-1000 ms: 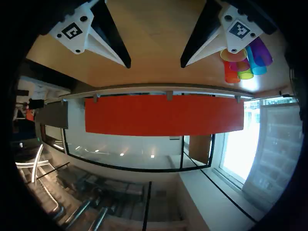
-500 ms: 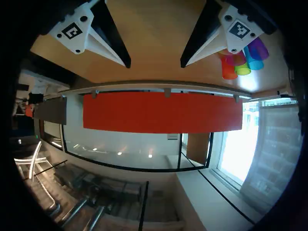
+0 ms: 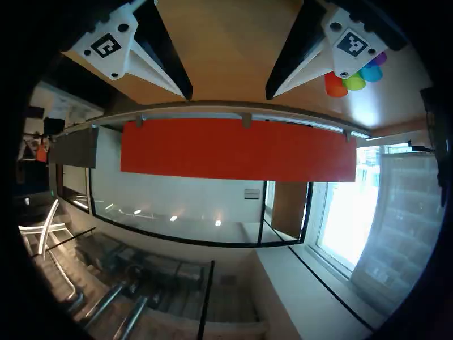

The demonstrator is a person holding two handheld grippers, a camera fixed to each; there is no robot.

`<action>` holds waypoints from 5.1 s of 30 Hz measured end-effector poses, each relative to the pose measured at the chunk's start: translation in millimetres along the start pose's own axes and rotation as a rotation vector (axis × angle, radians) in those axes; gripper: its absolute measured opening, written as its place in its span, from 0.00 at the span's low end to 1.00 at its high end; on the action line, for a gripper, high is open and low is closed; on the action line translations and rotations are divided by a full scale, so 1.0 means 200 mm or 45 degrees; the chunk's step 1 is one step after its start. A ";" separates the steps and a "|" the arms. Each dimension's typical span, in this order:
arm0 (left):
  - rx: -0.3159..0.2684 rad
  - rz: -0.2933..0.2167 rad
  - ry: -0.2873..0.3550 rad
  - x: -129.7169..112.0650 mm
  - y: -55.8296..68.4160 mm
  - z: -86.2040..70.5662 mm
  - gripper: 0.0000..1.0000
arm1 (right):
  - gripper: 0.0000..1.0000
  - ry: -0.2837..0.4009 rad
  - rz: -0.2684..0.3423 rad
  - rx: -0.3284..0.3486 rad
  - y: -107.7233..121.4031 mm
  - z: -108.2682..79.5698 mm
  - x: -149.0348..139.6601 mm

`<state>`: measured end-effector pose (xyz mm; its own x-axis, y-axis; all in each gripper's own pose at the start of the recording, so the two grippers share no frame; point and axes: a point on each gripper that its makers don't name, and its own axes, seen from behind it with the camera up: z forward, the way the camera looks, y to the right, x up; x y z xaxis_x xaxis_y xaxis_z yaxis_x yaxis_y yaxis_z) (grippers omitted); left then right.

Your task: Pour water

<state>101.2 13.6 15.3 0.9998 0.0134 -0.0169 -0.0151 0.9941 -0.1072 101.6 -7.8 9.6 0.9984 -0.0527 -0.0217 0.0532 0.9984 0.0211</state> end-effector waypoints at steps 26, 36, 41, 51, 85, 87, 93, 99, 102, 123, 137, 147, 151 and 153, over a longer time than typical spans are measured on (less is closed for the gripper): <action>-0.004 0.001 0.002 0.32 -0.04 0.11 0.91 | 1.00 -0.045 0.053 0.005 0.04 0.09 0.21; -0.034 0.007 -0.027 0.38 -0.03 0.16 0.91 | 1.00 -0.062 0.029 0.050 -0.02 0.12 0.28; -0.052 0.014 -0.028 0.42 -0.04 0.17 0.91 | 1.00 -0.067 0.023 0.087 -0.05 0.13 0.31; -0.169 0.090 -0.053 0.44 0.03 0.18 0.91 | 1.00 -0.098 -0.053 0.232 -0.15 0.14 0.33; -0.750 0.334 -0.228 0.22 0.41 0.10 0.92 | 1.00 -0.221 -0.282 0.669 -0.42 0.14 0.34; -0.774 0.334 -0.241 0.20 0.43 0.10 0.92 | 1.00 -0.228 -0.288 0.686 -0.43 0.13 0.35; -0.823 0.307 -0.270 0.17 0.46 0.10 0.92 | 1.00 -0.244 -0.321 0.723 -0.46 0.12 0.33; -0.844 0.323 -0.298 0.10 0.47 0.10 0.92 | 1.00 -0.281 -0.330 0.753 -0.47 0.13 0.30; -0.862 0.331 -0.321 0.04 0.49 0.10 0.92 | 1.00 -0.281 -0.337 0.762 -0.48 0.13 0.29; -0.971 0.380 -0.475 -0.32 0.61 0.06 0.92 | 1.00 -0.313 -0.415 0.827 -0.55 0.18 0.23; -1.050 0.380 -0.550 -0.45 0.66 0.04 0.92 | 1.00 -0.372 -0.447 0.920 -0.65 0.21 0.16; -1.089 0.353 -0.610 -0.57 0.69 0.05 0.92 | 1.00 -0.409 -0.449 0.991 -0.74 0.26 0.11; -1.113 0.345 -0.631 -0.61 0.72 0.05 0.92 | 1.00 -0.421 -0.459 1.013 -0.77 0.28 0.09; -1.127 0.344 -0.642 -0.64 0.73 0.05 0.92 | 1.00 -0.425 -0.463 1.021 -0.78 0.29 0.08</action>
<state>-28.8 158.4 10.8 0.8491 0.4680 0.2451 -0.0410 0.5209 -0.8526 110.0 -166.0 63.9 0.8655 -0.4857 0.1226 0.2372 0.6130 0.7537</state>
